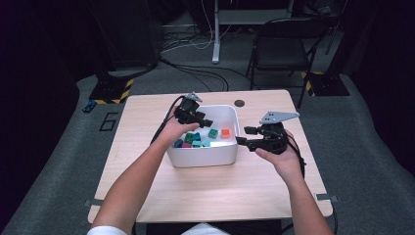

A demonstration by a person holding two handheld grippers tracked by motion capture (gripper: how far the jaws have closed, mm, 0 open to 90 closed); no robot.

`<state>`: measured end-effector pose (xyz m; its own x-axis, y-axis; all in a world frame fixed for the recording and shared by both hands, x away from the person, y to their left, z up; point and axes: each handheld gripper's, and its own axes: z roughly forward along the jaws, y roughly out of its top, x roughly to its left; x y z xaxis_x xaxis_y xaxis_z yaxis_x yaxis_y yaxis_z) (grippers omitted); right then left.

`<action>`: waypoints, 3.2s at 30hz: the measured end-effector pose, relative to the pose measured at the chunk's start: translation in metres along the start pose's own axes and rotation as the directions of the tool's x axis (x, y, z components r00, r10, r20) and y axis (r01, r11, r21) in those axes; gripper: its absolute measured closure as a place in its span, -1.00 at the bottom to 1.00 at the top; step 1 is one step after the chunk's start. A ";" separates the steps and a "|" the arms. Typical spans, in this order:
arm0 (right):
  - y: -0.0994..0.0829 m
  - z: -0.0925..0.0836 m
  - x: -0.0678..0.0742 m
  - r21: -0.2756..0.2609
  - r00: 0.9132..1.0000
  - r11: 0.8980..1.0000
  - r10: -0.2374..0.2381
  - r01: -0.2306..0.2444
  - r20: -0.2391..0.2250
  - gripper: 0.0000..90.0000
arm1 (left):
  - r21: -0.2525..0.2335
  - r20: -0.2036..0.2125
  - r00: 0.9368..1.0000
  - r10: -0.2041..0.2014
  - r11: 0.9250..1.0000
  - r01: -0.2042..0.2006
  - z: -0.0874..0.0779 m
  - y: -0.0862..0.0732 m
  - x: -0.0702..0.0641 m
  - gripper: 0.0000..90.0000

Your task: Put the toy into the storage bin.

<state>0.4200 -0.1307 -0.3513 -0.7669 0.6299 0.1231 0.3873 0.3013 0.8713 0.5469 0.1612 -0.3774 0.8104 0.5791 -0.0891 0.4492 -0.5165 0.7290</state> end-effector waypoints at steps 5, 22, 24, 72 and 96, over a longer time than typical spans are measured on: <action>0.000 0.002 -0.002 0.004 1.000 1.000 0.001 -0.001 0.000 0.00 | -0.021 -0.012 1.000 -0.007 1.000 0.007 -0.019 -0.003 0.002 -0.06; 0.000 0.002 0.004 0.004 1.000 1.000 -0.009 0.009 -0.001 0.00 | -0.085 -0.052 0.999 0.009 0.996 -0.013 -0.080 -0.015 -0.001 -0.13; 0.000 0.003 0.006 0.009 1.000 1.000 -0.009 0.009 0.001 0.00 | -0.082 -0.060 0.998 0.015 0.996 -0.020 -0.087 -0.017 -0.003 -0.13; -0.058 -0.011 -0.015 0.110 0.985 0.993 0.023 -0.043 0.170 -0.07 | -0.217 -0.203 0.954 -0.221 0.960 0.176 -0.157 -0.199 0.019 -0.17; -0.121 0.006 -0.041 0.094 0.960 0.988 0.091 -0.119 0.264 -0.12 | -0.145 -0.237 0.939 -0.249 0.965 0.219 -0.099 -0.250 0.021 -0.19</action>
<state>0.4071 -0.1889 -0.4648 -0.5658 0.8214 0.0718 0.5224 0.2898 0.8019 0.4147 0.3649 -0.4944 0.5601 0.8219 -0.1043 0.5562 -0.2797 0.7825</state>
